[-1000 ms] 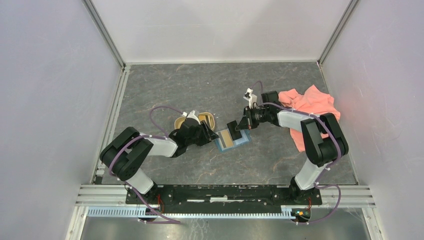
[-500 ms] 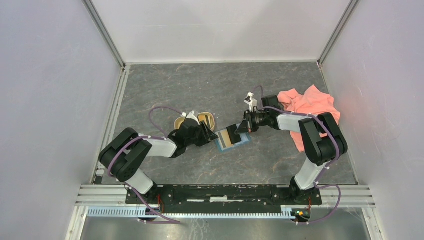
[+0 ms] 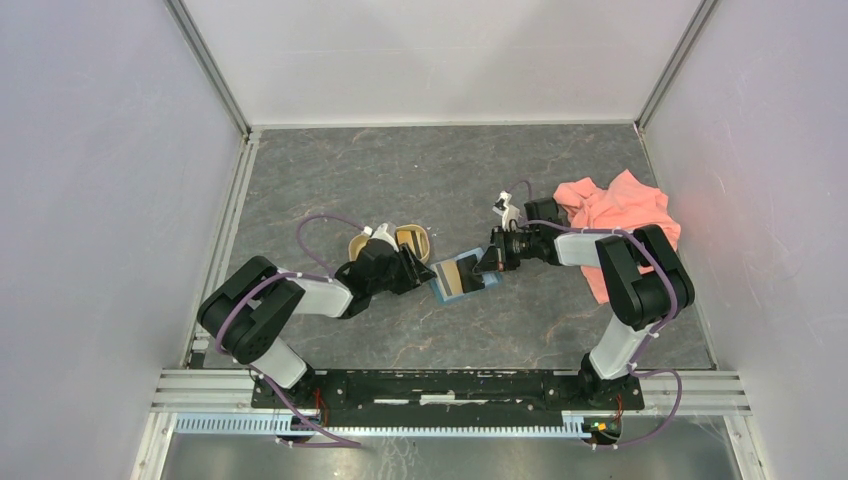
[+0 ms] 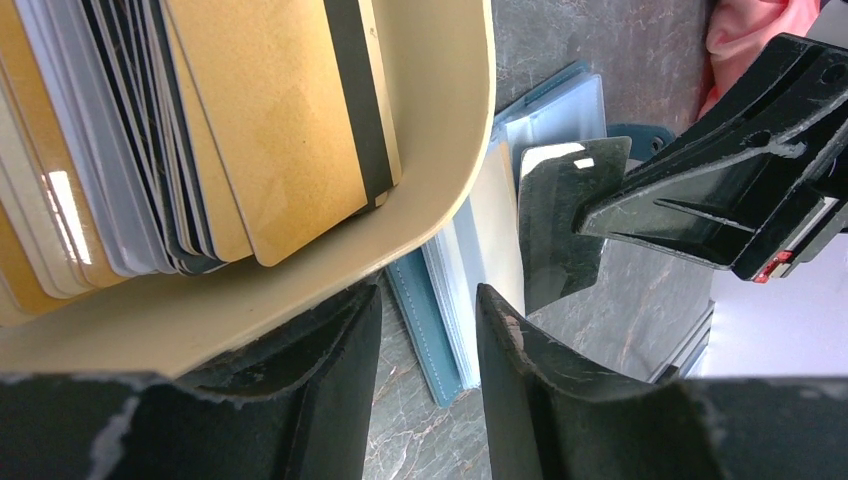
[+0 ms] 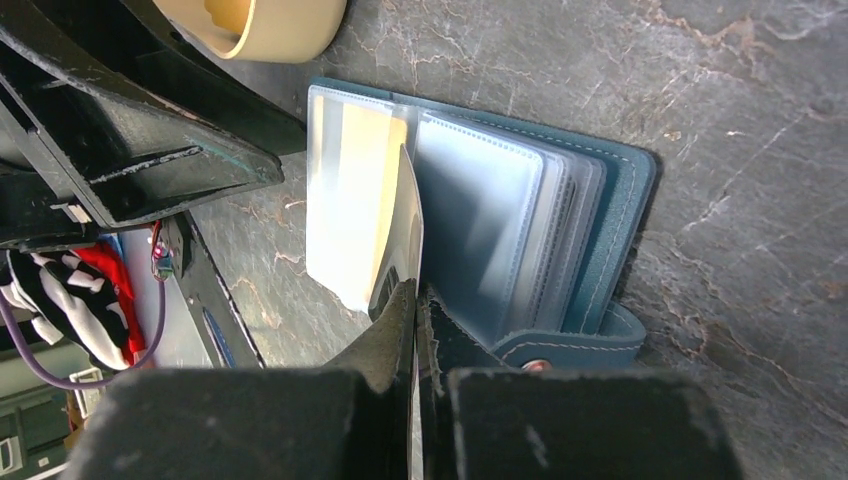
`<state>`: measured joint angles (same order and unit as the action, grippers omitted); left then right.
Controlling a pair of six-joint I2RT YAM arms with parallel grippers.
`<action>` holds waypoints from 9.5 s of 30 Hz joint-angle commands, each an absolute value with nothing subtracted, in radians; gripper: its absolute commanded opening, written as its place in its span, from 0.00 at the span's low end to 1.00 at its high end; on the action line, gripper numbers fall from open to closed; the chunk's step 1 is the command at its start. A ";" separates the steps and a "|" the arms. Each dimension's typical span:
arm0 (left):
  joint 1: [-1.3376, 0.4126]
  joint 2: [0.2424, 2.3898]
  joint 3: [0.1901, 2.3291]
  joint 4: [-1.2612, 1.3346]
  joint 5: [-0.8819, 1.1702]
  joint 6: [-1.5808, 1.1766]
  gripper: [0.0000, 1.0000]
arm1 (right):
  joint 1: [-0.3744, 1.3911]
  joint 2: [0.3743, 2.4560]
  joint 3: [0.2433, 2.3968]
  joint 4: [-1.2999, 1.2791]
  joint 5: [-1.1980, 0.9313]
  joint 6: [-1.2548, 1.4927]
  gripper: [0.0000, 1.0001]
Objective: Put the credit cards into the card holder
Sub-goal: Insert the credit card into the card holder, then pick up the credit card from the storage box.
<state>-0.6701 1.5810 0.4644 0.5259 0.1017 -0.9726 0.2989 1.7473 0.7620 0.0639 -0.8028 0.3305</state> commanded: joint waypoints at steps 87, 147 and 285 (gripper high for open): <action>-0.705 1.646 0.450 0.463 0.126 -0.919 0.45 | 0.436 1.936 0.908 0.084 -0.872 0.395 0.00; -0.697 0.974 0.658 -0.112 -0.264 -0.317 0.81 | 0.420 1.484 1.207 -0.471 -0.670 -0.671 0.57; -0.440 1.579 0.855 0.153 0.188 -0.660 0.41 | 0.311 1.633 1.103 -0.456 -1.038 -0.661 0.91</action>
<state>-0.4343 1.6032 0.8574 0.1074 0.1669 -0.6399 0.3176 1.6211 1.0859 -0.4515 -1.0126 -0.6453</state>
